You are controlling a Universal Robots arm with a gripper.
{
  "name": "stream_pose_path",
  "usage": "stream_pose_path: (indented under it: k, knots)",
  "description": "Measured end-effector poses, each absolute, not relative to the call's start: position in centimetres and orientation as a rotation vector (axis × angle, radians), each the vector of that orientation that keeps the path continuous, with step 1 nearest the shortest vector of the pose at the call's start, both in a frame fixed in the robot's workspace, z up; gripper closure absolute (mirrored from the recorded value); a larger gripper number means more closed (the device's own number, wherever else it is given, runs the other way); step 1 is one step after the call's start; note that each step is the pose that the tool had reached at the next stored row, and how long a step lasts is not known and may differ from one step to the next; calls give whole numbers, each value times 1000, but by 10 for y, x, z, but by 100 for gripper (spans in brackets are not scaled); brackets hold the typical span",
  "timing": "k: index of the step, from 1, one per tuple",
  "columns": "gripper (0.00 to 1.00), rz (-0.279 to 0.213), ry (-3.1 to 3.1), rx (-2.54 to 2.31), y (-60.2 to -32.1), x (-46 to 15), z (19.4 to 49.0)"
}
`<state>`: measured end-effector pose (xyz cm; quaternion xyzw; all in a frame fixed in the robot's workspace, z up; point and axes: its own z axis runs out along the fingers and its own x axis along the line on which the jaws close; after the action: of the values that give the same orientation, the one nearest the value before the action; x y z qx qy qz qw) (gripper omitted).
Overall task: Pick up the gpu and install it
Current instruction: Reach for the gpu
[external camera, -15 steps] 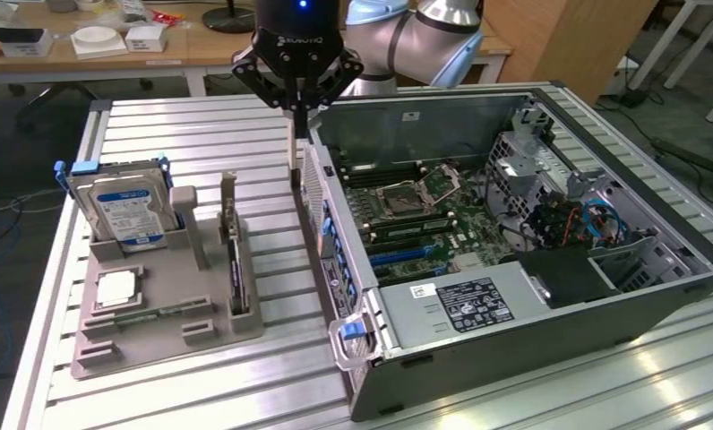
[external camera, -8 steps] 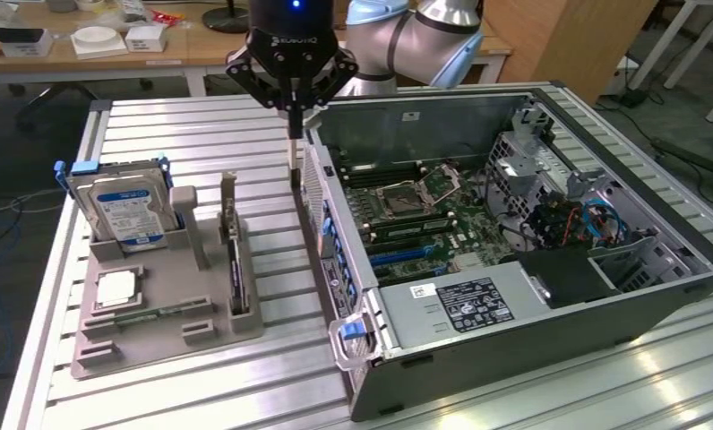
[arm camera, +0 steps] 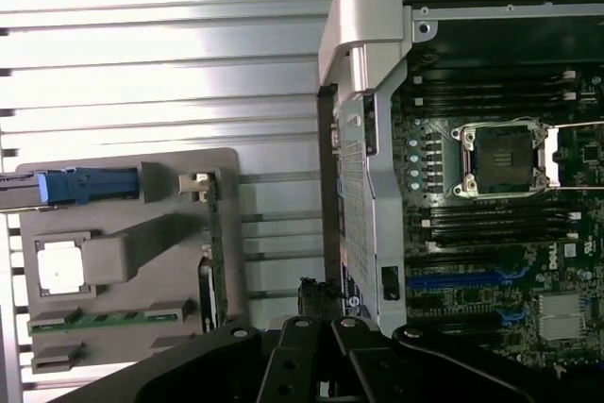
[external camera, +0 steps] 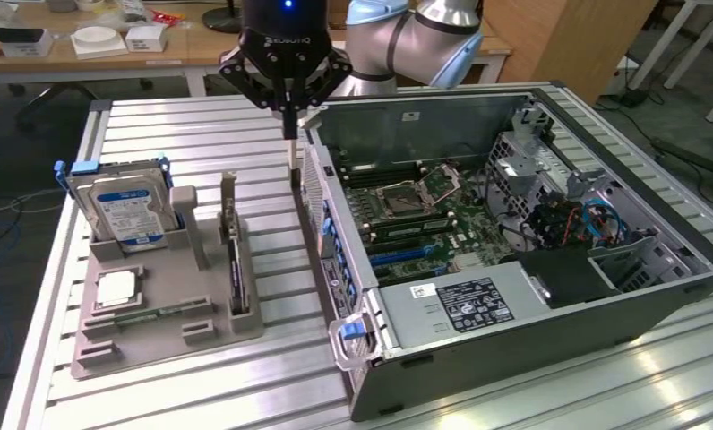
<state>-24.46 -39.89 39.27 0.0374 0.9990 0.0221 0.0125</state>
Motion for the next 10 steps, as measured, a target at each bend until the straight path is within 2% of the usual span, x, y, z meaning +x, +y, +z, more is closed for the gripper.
stream_pose_path:
  k: [10]
  knots:
    - [90,69,3114,117,-399,-252,393]
